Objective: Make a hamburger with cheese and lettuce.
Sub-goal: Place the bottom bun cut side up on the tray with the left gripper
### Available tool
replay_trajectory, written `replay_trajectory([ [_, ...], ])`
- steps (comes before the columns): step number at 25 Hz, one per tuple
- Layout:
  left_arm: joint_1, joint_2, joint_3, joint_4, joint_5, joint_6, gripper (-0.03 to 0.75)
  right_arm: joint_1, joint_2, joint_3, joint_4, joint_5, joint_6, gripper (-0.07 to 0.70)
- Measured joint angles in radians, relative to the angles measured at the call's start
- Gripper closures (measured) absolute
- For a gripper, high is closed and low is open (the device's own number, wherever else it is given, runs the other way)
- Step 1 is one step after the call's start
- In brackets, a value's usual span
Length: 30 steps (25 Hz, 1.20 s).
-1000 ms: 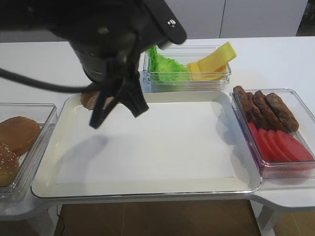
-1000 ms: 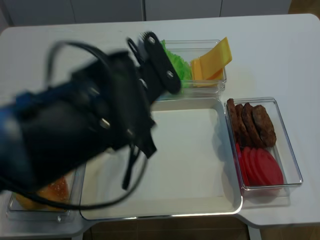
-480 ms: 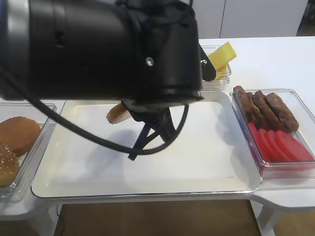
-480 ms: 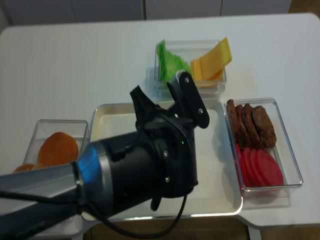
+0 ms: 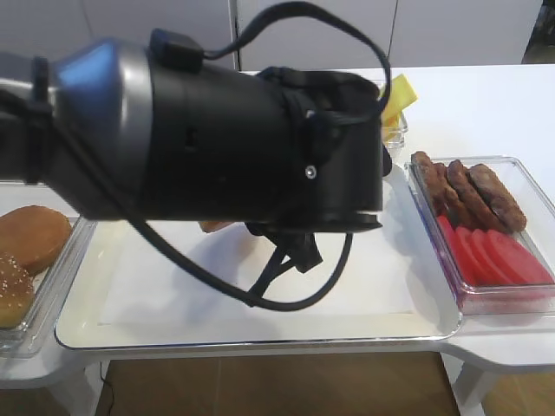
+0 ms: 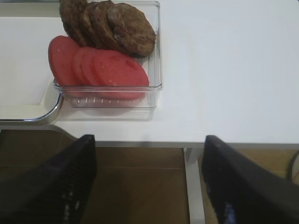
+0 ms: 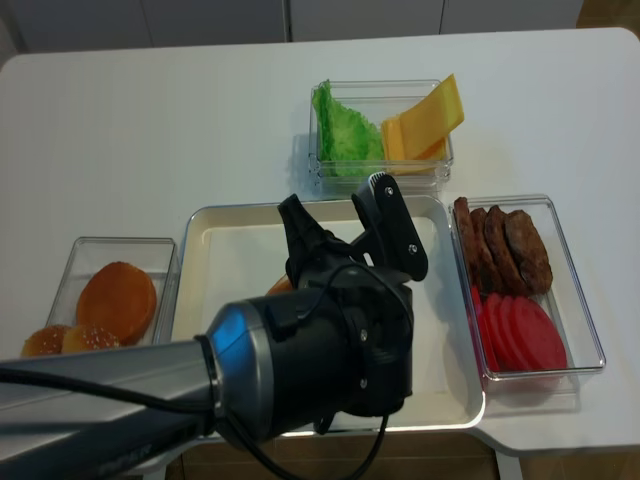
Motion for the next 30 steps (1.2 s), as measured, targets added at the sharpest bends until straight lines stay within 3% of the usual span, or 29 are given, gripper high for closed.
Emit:
replay_trajectory([
  [21,-0.022,0.032,0.000,0.033,-0.019,-0.072,0.573,0.000,0.000,0.000,0.000,0.000,-0.004,0.082],
  [30,-0.022,0.032,0.000,0.033,-0.019,-0.082,0.536,0.000,0.000,0.000,0.000,0.000,-0.004,0.082],
])
